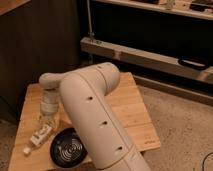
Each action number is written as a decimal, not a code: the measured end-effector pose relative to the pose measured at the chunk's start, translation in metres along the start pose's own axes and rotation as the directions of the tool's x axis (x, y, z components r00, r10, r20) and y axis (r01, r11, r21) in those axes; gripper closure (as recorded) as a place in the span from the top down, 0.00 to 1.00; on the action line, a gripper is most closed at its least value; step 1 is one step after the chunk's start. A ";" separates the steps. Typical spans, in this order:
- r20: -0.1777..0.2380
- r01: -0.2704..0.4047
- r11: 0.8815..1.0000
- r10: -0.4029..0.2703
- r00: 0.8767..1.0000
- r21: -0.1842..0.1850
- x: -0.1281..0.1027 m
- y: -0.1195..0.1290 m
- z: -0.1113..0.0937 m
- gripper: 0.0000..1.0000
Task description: Place the bottle in the ceramic bowl
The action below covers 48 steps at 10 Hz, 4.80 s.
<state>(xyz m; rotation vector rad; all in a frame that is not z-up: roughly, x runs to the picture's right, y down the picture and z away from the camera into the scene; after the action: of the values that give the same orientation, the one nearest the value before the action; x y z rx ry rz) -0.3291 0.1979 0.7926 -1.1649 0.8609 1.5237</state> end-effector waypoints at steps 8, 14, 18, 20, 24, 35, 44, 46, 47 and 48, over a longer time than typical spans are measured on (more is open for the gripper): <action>0.009 0.033 0.999 -0.033 0.999 0.004 0.000 0.003 0.013 0.65; -0.002 0.041 0.999 -0.041 0.999 0.010 -0.002 0.003 0.014 0.13; -0.011 0.048 0.999 -0.048 0.999 0.017 -0.001 0.001 0.013 0.00; -0.026 0.061 0.998 -0.060 0.998 0.023 0.001 0.001 0.012 0.00; -0.066 0.138 0.990 -0.138 0.988 0.007 0.023 0.008 -0.020 0.00; -0.006 0.228 0.974 -0.228 0.974 0.005 0.056 -0.117 -0.133 0.00; 0.036 0.321 0.944 -0.324 0.945 0.070 0.091 -0.148 -0.076 0.01; 0.020 0.344 0.934 -0.348 0.937 0.095 0.092 -0.144 -0.063 0.17; 0.019 0.350 0.932 -0.353 0.936 0.094 0.093 -0.143 -0.063 0.20; 0.021 0.345 0.934 -0.348 0.937 0.094 0.091 -0.146 -0.064 0.21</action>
<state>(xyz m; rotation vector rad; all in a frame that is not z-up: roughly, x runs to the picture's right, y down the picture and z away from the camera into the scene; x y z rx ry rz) -0.1758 0.2016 0.6912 -1.1501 0.6498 1.2019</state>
